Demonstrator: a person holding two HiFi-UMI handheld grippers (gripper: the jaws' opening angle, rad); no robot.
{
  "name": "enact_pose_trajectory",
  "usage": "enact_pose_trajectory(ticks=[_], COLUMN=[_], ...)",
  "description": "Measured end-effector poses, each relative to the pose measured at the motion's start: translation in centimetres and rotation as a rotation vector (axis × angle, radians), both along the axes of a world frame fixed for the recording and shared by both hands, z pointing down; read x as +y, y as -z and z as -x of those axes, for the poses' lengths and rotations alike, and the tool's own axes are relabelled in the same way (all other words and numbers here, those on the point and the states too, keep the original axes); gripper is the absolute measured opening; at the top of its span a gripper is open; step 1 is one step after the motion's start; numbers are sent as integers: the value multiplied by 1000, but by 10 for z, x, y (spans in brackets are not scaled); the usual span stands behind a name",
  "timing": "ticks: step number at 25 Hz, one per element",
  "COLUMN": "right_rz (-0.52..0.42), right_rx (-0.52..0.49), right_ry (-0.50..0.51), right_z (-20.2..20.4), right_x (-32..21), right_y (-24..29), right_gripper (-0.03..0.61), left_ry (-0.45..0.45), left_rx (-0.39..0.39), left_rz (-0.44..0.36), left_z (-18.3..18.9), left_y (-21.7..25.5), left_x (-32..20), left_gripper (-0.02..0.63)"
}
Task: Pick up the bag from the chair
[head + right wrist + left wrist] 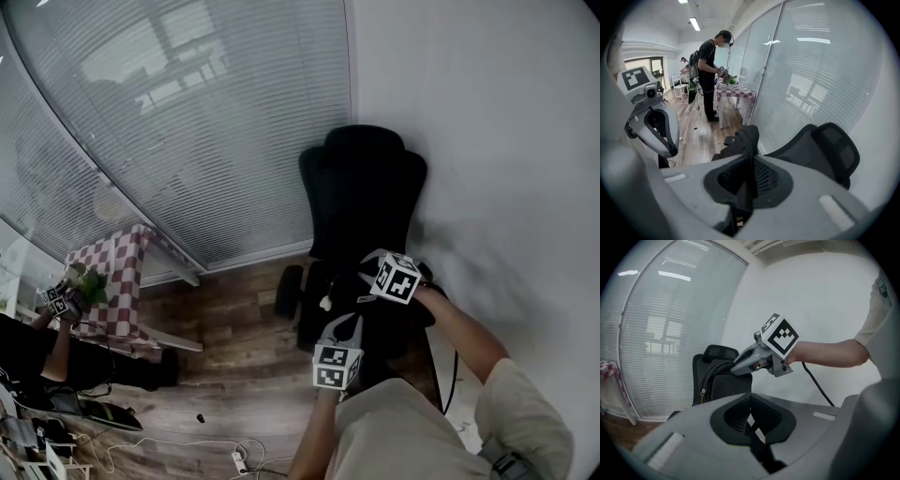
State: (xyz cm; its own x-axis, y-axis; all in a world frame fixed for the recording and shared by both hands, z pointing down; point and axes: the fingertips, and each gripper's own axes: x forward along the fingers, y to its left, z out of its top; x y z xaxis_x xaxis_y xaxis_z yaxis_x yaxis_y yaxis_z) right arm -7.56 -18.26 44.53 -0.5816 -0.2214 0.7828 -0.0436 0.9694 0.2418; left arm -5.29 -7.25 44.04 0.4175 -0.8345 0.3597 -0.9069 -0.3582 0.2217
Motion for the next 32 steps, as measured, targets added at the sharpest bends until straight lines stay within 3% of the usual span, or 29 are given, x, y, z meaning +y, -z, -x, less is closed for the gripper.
enact_pose_trajectory(ticks=[13, 32], right_rz=[4, -6], right_rx=[14, 29], right_ry=[32, 45], right_z=[14, 11], right_x=[3, 10], right_y=[-14, -23], right_gripper=[29, 29], left_ry=[56, 46], left_rx=[-2, -2], left_rz=[13, 18], left_z=[21, 8], left_y=[-10, -17], left_x=[4, 8], left_gripper=[6, 6])
